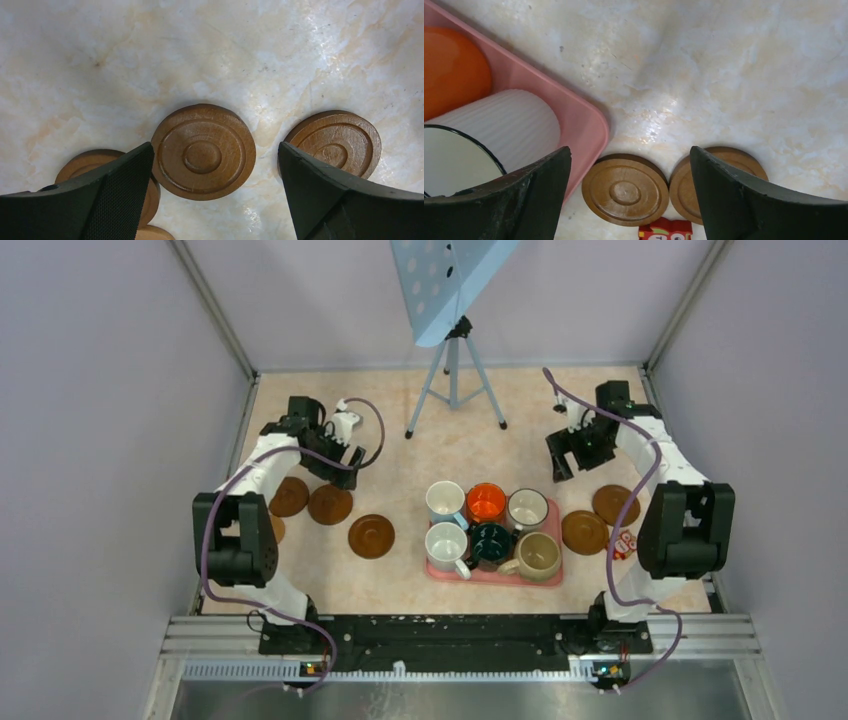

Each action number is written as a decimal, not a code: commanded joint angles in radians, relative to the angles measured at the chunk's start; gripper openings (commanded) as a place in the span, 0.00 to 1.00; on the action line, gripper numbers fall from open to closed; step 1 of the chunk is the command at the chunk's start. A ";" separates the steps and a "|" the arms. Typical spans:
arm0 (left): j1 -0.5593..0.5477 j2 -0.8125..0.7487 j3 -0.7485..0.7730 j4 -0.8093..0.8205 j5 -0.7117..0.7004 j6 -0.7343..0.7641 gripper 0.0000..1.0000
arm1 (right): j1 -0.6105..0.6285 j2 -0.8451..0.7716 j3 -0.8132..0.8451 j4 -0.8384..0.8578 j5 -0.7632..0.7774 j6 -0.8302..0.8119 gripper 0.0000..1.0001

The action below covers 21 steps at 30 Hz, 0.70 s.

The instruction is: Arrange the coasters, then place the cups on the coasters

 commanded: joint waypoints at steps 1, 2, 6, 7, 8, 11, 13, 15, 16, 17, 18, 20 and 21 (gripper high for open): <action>-0.023 -0.034 -0.004 0.001 0.018 0.057 0.99 | -0.054 -0.044 0.012 -0.053 -0.008 -0.105 0.86; -0.027 -0.029 -0.005 -0.010 0.026 0.073 0.99 | -0.057 -0.053 -0.016 -0.054 0.006 -0.132 0.85; -0.055 -0.005 -0.024 -0.009 0.007 0.090 0.99 | -0.085 -0.089 -0.107 -0.063 0.015 -0.245 0.81; -0.062 0.000 -0.028 -0.009 0.010 0.097 0.99 | -0.090 -0.092 -0.125 -0.066 0.018 -0.273 0.80; -0.073 0.004 -0.031 -0.008 0.014 0.103 0.99 | -0.093 -0.093 -0.141 -0.067 0.023 -0.298 0.78; -0.096 0.008 -0.045 -0.004 0.025 0.130 0.99 | -0.099 -0.110 -0.187 -0.058 0.034 -0.373 0.75; -0.108 0.019 -0.049 -0.002 0.023 0.137 0.99 | -0.099 -0.117 -0.206 -0.075 0.020 -0.443 0.73; -0.120 0.032 -0.049 -0.007 0.028 0.143 0.99 | -0.100 -0.115 -0.218 -0.097 0.011 -0.530 0.69; -0.127 0.037 -0.049 -0.010 0.037 0.147 0.99 | -0.099 -0.112 -0.221 -0.103 0.014 -0.563 0.68; -0.132 0.038 -0.050 -0.010 0.045 0.150 0.99 | -0.101 -0.110 -0.226 -0.103 0.023 -0.590 0.67; -0.139 0.039 -0.052 -0.010 0.053 0.155 0.99 | -0.101 -0.107 -0.229 -0.101 0.030 -0.619 0.66; -0.149 0.038 -0.056 -0.005 0.065 0.166 0.99 | -0.101 -0.102 -0.234 -0.101 0.039 -0.674 0.64; -0.152 0.038 -0.057 -0.002 0.073 0.171 0.99 | -0.101 -0.100 -0.236 -0.104 0.040 -0.701 0.64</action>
